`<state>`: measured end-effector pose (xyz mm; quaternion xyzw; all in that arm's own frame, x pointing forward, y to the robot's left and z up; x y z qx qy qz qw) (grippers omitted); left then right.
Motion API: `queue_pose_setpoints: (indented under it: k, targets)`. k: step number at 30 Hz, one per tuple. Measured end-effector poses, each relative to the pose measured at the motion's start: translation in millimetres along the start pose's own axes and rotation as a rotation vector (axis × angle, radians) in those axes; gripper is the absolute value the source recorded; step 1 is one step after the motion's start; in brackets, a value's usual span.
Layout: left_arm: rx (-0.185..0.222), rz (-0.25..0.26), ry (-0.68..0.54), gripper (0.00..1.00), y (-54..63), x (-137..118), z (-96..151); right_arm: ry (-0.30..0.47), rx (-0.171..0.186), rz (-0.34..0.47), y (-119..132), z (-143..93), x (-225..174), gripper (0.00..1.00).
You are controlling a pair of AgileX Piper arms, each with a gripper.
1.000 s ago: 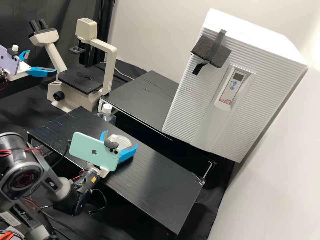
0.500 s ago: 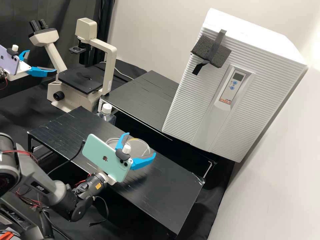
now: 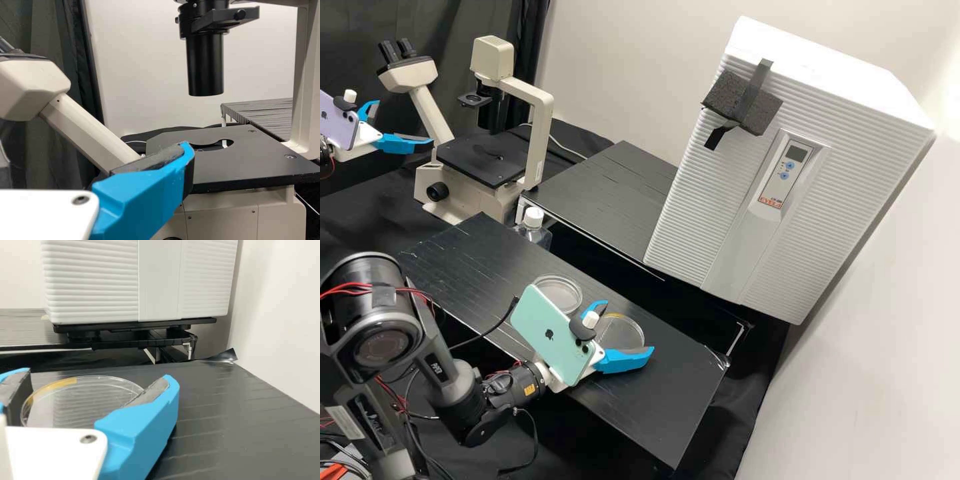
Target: Open the petri dish lid.
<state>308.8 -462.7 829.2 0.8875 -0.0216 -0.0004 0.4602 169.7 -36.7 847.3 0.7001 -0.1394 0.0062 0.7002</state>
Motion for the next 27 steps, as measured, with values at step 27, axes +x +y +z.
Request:
queue_pose_setpoints:
  k: [27]
  targets:
    - [0.0, 0.0, 0.0, 1.0, 0.0, 0, 0, 0.03, 0.175, 0.097, 15, -7, -6, 1.0]
